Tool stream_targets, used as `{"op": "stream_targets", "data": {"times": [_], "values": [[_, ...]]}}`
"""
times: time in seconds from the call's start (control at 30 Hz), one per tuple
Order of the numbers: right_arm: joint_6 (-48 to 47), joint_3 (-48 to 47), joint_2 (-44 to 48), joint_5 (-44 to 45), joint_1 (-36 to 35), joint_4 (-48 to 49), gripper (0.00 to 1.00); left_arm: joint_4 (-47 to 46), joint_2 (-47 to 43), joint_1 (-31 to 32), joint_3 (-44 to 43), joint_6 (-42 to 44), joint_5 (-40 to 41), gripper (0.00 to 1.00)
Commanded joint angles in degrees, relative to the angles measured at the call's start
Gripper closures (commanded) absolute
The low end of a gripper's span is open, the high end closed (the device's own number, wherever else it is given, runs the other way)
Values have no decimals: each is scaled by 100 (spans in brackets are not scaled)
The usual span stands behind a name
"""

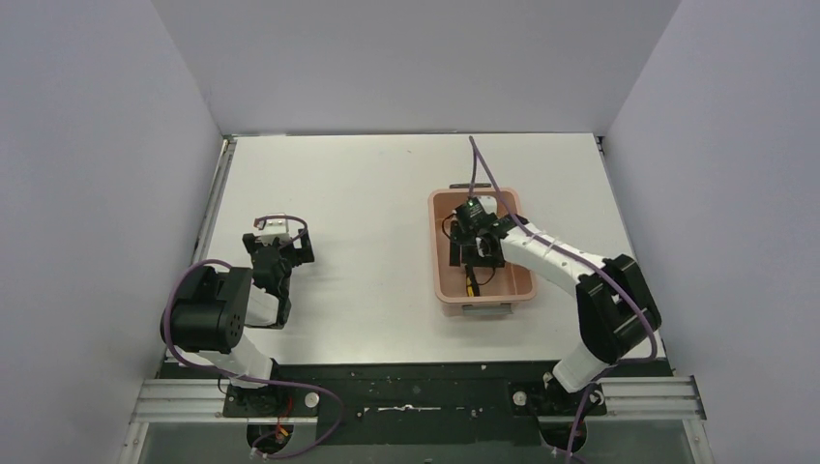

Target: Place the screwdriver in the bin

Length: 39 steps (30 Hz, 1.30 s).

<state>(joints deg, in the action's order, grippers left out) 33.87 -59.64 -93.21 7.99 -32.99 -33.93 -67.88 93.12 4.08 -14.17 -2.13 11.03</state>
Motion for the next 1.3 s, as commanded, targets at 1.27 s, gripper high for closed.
{"op": "stream_targets", "data": {"times": [1.27], "values": [[-2399,4747,5888,2871,1515,4685,0,-129,-83,3,-42,41,-48,3]]}}
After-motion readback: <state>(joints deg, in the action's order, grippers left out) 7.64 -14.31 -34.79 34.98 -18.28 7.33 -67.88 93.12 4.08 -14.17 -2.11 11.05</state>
